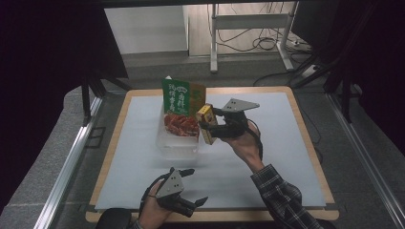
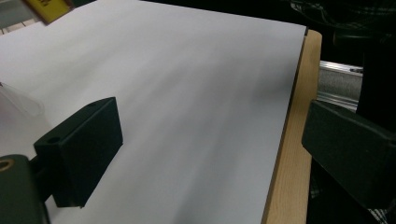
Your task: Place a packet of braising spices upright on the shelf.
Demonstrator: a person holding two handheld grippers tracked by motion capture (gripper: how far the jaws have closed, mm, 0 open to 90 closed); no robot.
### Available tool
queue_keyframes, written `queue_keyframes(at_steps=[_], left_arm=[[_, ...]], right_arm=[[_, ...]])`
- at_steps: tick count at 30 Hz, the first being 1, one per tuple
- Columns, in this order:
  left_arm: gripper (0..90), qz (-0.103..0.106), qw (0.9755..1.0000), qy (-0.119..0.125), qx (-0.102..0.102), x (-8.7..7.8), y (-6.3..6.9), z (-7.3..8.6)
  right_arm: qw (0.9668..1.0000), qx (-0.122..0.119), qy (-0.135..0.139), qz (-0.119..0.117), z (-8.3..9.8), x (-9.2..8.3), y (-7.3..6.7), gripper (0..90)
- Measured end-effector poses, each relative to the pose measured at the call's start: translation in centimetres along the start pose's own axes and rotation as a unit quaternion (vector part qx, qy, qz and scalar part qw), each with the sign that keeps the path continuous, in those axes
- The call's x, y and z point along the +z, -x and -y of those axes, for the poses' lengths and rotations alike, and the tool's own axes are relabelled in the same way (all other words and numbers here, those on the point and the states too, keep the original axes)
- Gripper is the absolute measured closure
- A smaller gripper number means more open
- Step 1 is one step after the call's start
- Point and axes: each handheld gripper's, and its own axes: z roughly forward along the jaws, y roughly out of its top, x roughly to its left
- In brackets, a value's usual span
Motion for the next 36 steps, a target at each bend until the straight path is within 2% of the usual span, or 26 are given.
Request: queue_keyframes(at_steps=[16,27,36], left_arm=[[4.7,0.008,1.0000,0.000,0.003,0.2,0.2,0.0],[4.7,0.014,0.9999,0.000,0.009,0.3,0.4,0.0],[4.7,0.015,0.9998,-0.001,0.012,0.3,0.4,0.0]], right_arm=[[0.9998,-0.006,0.007,-0.018,-0.4,3.9,-1.9,32.0],[0.9995,-0.002,0.005,-0.030,0.3,6.8,-2.9,32.1],[0.9990,0.001,0.003,-0.044,0.8,8.4,-3.9,32.0]])
